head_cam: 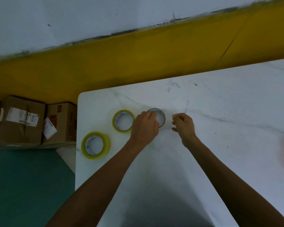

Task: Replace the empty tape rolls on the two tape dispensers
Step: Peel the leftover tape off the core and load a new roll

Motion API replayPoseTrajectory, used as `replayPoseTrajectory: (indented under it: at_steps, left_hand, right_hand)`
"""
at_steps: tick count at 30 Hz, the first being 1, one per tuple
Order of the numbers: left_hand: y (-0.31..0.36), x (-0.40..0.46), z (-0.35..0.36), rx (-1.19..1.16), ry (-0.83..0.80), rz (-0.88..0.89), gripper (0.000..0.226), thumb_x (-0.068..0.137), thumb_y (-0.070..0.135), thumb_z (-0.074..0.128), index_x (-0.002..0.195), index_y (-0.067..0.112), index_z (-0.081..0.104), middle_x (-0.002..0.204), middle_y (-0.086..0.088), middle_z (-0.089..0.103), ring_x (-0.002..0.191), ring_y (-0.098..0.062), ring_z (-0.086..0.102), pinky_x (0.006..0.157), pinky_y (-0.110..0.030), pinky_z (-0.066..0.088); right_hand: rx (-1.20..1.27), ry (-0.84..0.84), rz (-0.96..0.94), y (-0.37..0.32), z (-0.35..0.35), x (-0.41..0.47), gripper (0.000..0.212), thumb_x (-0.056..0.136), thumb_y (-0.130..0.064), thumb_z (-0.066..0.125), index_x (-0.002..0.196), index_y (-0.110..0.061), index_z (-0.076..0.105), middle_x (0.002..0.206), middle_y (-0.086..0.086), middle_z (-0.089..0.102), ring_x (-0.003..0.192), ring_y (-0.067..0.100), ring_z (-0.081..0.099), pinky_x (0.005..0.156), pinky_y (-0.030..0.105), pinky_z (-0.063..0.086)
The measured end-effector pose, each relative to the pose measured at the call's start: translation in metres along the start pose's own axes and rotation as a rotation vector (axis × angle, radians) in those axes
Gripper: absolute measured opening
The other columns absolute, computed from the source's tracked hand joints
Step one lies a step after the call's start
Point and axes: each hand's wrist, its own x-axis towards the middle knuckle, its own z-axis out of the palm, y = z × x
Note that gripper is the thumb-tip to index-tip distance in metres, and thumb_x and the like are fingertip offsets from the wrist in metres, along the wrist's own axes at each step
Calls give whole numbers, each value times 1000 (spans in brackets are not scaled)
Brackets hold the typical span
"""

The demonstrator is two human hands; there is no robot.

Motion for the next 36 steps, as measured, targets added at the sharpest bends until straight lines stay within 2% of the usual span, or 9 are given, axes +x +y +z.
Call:
replayPoseTrajectory:
  at_steps: [4,9,12,16,20,23,28,33,36]
  left_hand:
    - [-39,-17,-18,117,-9,-126,25,79,19,44,75,5,65,69,-12,64,62,-27,59,52,-32,45]
    - [-67,-46,-13,216,-266,-218,17,75,19,60,73,4,67,64,-14,63,54,-31,61,43,-29,44]
    - [-69,-49,-7,269,-358,-240,25,46,2,83,54,9,60,48,-9,57,38,-26,55,36,-23,36]
    - [-70,-46,-8,232,-289,-266,35,32,-8,79,46,10,53,40,-6,52,29,-22,48,39,-15,23]
    - [-53,-44,-31,164,-257,-313,15,65,-7,66,79,-2,64,71,-20,66,58,-37,64,47,-30,42]
    - [-39,-38,-47,64,-159,-381,31,91,10,51,119,0,58,107,-21,66,89,-42,64,69,-41,49]
    - [4,-7,-81,-357,-77,-375,17,94,17,49,79,11,52,76,-15,60,74,-33,57,60,-34,37]
    - [61,27,-110,-557,-85,-377,22,98,20,43,93,8,60,82,-5,58,74,-17,53,66,-32,45]
    - [92,37,-114,-599,-101,-311,24,98,19,42,91,6,61,80,-5,56,71,-15,49,63,-31,40]
  right_hand:
    - [103,-17,60,-6,-2,1,13,94,-14,51,97,-11,63,91,3,61,97,26,61,89,42,56]
    - [123,-24,51,-7,4,0,14,94,-13,49,98,-11,63,90,0,61,100,27,62,88,41,56]
    - [119,-27,50,-4,5,-2,15,94,-13,49,97,-12,63,92,1,61,101,27,62,89,42,57]
    - [104,-25,38,-1,4,-8,14,94,-13,49,97,-12,63,90,0,61,102,29,63,89,42,57]
    - [109,-21,-9,-11,1,-18,13,93,-13,51,93,-13,64,92,3,63,102,30,63,88,43,57]
    - [121,-95,-98,-28,0,-32,9,90,-14,56,89,-13,65,97,10,66,99,29,65,85,42,58]
    - [105,-194,-271,-61,2,-57,9,90,-18,60,88,-14,67,89,8,68,88,24,65,78,42,58]
    - [143,-73,-402,-86,-15,-85,16,94,-21,56,97,-9,67,97,18,71,91,29,70,67,30,59]
    - [173,76,-456,-91,-41,-98,18,93,-22,55,92,-11,69,94,17,71,90,30,69,71,35,61]
